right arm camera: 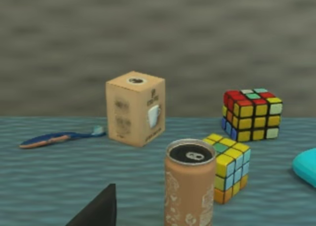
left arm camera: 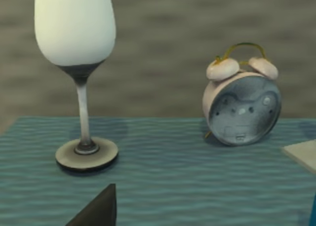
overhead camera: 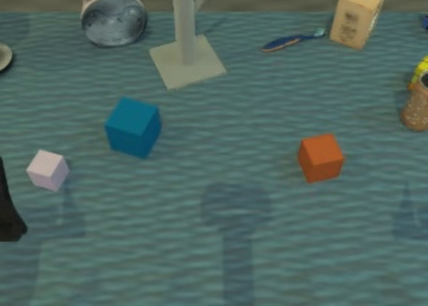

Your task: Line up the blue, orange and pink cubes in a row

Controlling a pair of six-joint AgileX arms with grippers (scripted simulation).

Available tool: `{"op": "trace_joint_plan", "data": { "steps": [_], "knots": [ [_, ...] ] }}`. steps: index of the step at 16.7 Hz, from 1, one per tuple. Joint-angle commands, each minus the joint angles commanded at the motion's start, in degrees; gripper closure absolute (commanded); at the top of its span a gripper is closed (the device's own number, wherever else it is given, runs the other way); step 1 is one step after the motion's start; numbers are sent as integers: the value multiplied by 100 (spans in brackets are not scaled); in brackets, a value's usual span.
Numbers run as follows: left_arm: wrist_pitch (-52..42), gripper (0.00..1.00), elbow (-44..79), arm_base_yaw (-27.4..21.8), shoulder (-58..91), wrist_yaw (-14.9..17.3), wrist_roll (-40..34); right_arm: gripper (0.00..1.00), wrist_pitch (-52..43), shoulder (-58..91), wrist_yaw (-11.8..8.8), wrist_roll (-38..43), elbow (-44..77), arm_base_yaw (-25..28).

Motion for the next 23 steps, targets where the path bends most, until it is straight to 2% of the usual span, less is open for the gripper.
{"op": "trace_joint_plan", "data": {
  "steps": [4, 8, 23],
  "knots": [
    [-120, 0, 174, -3, 176, -4, 28, 0, 0, 0, 0, 0, 0, 0],
    [-823, 0, 1168, -41, 1263, -5, 195, 0, 0, 0, 0, 0, 0, 0],
    [-5267, 0, 6984, -283, 9499, 1, 1214, 0, 0, 0, 0, 0, 0, 0]
  ]
}}
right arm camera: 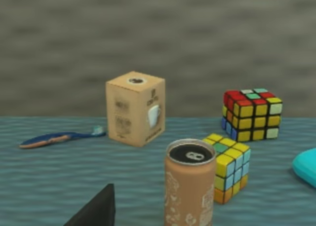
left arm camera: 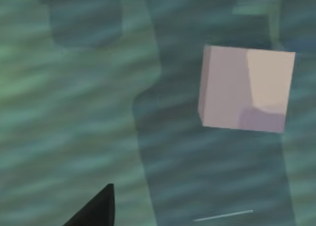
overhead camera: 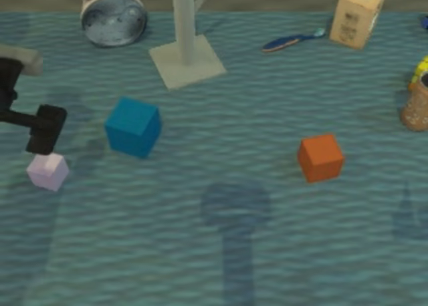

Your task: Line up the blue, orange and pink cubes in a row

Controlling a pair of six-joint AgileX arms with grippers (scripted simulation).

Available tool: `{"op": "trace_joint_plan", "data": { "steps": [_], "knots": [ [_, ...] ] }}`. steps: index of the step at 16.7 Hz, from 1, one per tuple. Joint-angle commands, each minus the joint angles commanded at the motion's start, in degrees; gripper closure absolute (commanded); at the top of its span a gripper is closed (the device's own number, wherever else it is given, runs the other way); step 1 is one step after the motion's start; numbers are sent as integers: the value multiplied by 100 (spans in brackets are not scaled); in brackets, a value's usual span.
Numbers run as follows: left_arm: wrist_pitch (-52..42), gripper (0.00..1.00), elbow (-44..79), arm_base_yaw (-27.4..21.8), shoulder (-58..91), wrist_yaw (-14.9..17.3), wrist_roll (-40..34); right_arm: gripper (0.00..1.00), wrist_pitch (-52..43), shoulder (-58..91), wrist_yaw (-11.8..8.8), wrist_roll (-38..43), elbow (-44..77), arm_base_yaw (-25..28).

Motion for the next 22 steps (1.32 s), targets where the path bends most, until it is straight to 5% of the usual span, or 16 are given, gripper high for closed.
{"op": "trace_joint_plan", "data": {
  "steps": [6, 13, 22],
  "knots": [
    [-876, 0, 1323, -52, 1588, 5, 218, 0, 0, 0, 0, 0, 0, 0],
    [-904, 0, 1391, -27, 1697, 4, 231, 0, 0, 0, 0, 0, 0, 0],
    [823, 0, 414, -45, 2435, 11, 254, 0, 0, 0, 0, 0, 0, 0]
  ]
}}
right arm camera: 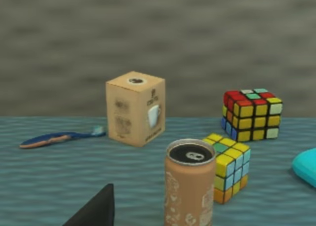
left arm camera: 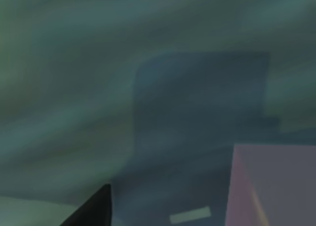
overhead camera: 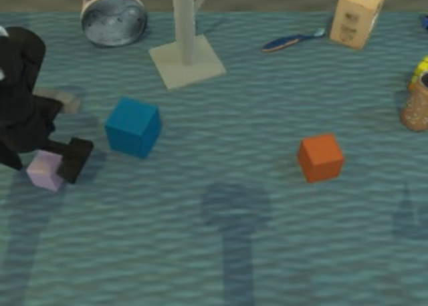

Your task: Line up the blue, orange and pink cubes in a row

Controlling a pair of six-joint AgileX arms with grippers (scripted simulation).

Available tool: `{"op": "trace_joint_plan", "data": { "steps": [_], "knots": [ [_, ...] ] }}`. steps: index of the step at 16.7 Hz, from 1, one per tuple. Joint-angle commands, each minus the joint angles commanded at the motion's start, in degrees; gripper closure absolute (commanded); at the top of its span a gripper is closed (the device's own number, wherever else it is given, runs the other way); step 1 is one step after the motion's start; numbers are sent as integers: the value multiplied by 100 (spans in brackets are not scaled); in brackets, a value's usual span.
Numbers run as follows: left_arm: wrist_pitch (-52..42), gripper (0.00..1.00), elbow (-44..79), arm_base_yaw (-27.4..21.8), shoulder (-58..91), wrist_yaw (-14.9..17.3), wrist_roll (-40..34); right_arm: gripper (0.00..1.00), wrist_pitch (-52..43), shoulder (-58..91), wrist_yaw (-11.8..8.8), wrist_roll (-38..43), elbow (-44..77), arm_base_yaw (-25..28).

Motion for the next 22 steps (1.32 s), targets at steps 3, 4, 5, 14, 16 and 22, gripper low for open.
{"op": "trace_joint_plan", "data": {
  "steps": [3, 4, 5, 14, 16, 22],
  "knots": [
    [83, 0, -54, 0, 49, 0, 1, 0, 0, 0, 0, 0, 0, 0],
    [83, 0, -54, 0, 49, 0, 1, 0, 0, 0, 0, 0, 0, 0],
    [83, 0, -54, 0, 49, 0, 1, 0, 0, 0, 0, 0, 0, 0],
    [83, 68, -54, 0, 49, 0, 1, 0, 0, 0, 0, 0, 0, 0],
    [83, 83, -54, 0, 49, 0, 1, 0, 0, 0, 0, 0, 0, 0],
    [83, 100, -54, 0, 49, 0, 1, 0, 0, 0, 0, 0, 0, 0]
  ]
}}
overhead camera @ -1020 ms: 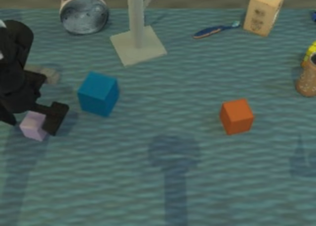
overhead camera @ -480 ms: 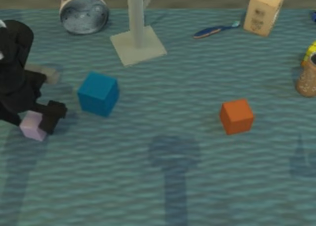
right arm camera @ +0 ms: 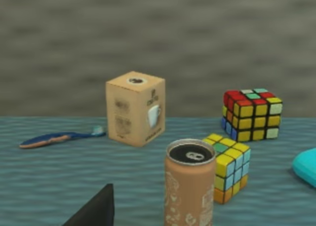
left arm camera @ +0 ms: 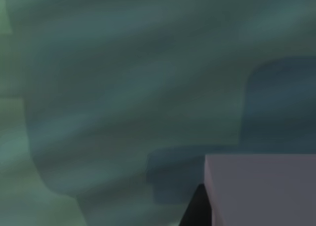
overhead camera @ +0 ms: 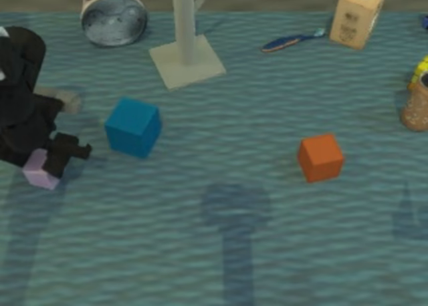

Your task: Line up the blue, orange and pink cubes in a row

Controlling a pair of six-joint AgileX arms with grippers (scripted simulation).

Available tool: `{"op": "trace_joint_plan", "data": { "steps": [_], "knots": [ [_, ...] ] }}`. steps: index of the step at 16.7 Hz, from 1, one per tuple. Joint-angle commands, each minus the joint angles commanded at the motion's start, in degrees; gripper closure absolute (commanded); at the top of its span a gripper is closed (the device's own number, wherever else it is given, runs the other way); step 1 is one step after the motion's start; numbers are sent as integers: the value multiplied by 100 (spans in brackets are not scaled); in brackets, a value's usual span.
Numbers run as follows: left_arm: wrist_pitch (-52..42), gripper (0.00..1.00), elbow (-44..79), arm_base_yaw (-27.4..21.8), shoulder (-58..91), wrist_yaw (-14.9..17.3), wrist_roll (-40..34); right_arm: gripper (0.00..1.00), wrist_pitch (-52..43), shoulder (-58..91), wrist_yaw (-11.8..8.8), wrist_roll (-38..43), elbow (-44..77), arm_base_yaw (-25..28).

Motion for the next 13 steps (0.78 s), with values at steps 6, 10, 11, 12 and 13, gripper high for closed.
{"op": "trace_joint_plan", "data": {
  "steps": [6, 10, 11, 12, 13],
  "knots": [
    [-119, 100, 99, 0, -222, 50, -21, 0, 0, 0, 0, 0, 0, 0],
    [-757, 100, 491, 43, -449, 52, -23, 0, 0, 0, 0, 0, 0, 0],
    [-999, 100, 619, 62, -535, 51, -28, 0, 0, 0, 0, 0, 0, 0],
    [-1221, 100, 739, 79, -620, 49, -33, 0, 0, 0, 0, 0, 0, 0],
    [-1389, 100, 841, 94, -699, 47, -38, 0, 0, 0, 0, 0, 0, 0]
  ]
}}
